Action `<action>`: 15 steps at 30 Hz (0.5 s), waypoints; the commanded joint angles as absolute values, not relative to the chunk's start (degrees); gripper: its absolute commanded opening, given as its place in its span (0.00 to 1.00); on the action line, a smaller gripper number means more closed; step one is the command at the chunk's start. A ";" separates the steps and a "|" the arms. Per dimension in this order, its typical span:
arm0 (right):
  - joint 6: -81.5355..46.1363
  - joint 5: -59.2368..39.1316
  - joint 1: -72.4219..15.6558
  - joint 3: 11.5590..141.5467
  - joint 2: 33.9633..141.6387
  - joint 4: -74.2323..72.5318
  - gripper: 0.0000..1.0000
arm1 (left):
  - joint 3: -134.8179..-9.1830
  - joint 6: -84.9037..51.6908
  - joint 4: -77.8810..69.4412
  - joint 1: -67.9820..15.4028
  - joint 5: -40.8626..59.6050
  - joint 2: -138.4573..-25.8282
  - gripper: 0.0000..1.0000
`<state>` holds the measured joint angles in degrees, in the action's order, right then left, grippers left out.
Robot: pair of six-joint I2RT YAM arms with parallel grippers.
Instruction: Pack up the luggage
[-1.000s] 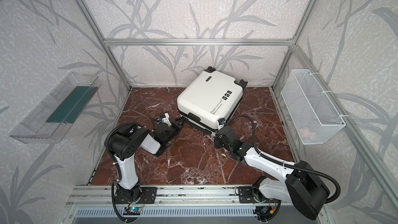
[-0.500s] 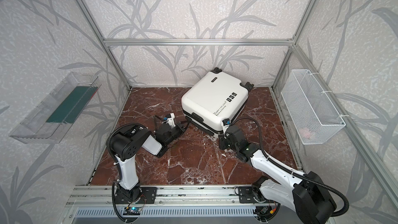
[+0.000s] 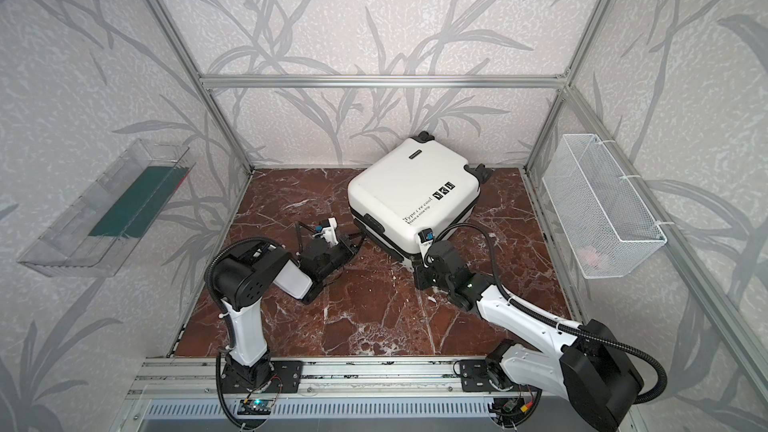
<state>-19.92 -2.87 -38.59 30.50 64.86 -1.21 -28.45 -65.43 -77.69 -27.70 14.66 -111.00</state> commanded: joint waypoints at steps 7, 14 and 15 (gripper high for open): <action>-20.72 -9.40 -36.60 21.03 61.64 -9.39 0.00 | -27.55 -62.02 -74.59 -28.01 16.26 -105.27 0.01; -22.45 -3.32 -35.42 19.94 56.94 -4.89 0.29 | -28.55 -58.58 -66.44 -27.82 16.52 -99.41 0.04; -22.57 -1.90 -35.42 20.10 56.03 -3.48 0.31 | -28.72 -58.25 -65.53 -27.85 16.52 -98.73 0.04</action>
<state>-21.63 -5.06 -35.66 20.14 58.70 -7.79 -27.99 -60.64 -69.34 -27.75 16.08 -101.12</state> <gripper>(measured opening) 0.293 0.047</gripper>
